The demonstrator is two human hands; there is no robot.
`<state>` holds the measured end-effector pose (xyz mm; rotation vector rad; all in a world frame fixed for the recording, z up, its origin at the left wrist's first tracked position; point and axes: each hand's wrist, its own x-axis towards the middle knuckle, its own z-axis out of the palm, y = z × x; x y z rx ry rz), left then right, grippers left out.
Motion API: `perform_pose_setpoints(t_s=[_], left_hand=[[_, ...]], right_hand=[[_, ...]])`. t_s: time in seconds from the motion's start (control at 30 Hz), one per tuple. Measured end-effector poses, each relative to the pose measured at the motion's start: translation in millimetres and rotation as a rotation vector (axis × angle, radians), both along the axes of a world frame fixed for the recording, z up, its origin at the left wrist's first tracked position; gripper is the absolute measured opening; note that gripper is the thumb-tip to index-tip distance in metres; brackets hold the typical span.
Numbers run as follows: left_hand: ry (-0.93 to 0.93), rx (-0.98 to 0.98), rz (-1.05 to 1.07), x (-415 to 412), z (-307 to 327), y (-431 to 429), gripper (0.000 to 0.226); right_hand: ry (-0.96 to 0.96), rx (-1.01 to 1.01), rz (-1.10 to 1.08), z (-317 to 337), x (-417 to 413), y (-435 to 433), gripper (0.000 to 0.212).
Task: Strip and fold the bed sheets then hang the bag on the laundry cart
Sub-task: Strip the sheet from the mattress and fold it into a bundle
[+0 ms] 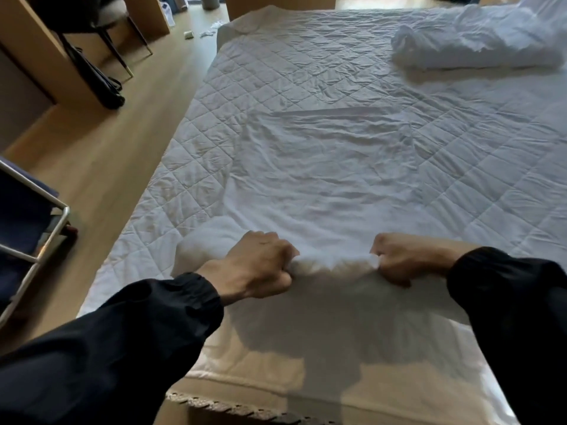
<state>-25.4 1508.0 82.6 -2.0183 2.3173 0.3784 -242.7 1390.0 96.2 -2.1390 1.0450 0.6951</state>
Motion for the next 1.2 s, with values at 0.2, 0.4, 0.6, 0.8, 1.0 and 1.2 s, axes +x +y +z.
perform_pose_setpoints(t_s=[0.2,0.4,0.6,0.8,1.0,1.2], left_hand=[[0.118,0.182,0.135,14.6,-19.9,-34.0,0.018],[-0.184,-0.197,0.255,18.8,-64.0,-66.7,0.049],[-0.194,0.080,0.318,12.7,-118.4,-81.8,0.060],[-0.194,-0.038,0.260,11.6,-148.7,-97.0,0.067],[-0.225,-0.090,0.280,10.5,-178.4,-98.1,0.073],[-0.182,-0.100,0.294,13.5,-205.6,-107.5,0.084]], right_hand=[[-0.102,-0.116,-0.134,-29.5,7.2,-25.2,0.020],[-0.214,-0.800,-0.065,-68.8,23.6,-13.2,0.043],[-0.048,-0.422,0.041,-126.6,12.2,-9.0,0.050],[-0.089,-0.499,-0.078,-151.2,26.3,-29.6,0.066],[-0.059,-0.676,-0.078,-195.8,29.0,-37.7,0.075],[-0.087,-0.685,-0.082,-223.0,33.3,-42.5,0.076]])
